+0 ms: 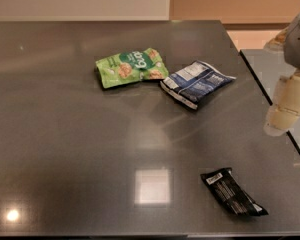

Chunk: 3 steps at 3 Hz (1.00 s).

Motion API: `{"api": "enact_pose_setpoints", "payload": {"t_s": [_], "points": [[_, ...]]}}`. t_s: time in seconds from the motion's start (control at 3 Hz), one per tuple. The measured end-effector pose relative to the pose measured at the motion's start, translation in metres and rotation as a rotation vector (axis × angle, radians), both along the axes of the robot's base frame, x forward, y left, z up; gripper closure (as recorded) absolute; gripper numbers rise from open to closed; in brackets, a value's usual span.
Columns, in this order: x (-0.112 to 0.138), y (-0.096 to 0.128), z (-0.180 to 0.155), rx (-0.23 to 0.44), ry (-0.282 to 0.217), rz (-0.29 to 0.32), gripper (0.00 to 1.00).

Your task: Move rxbar chocolate near blue chip bag

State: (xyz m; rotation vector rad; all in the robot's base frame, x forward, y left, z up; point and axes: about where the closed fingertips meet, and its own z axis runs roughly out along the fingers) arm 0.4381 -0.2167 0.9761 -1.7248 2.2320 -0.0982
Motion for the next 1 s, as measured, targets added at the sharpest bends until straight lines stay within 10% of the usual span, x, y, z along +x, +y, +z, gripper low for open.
{"api": "enact_pose_setpoints", "payload": {"t_s": [1.0], "points": [[-0.023,0.015,-0.018,0.069,0.040,0.035,0.00]]}}
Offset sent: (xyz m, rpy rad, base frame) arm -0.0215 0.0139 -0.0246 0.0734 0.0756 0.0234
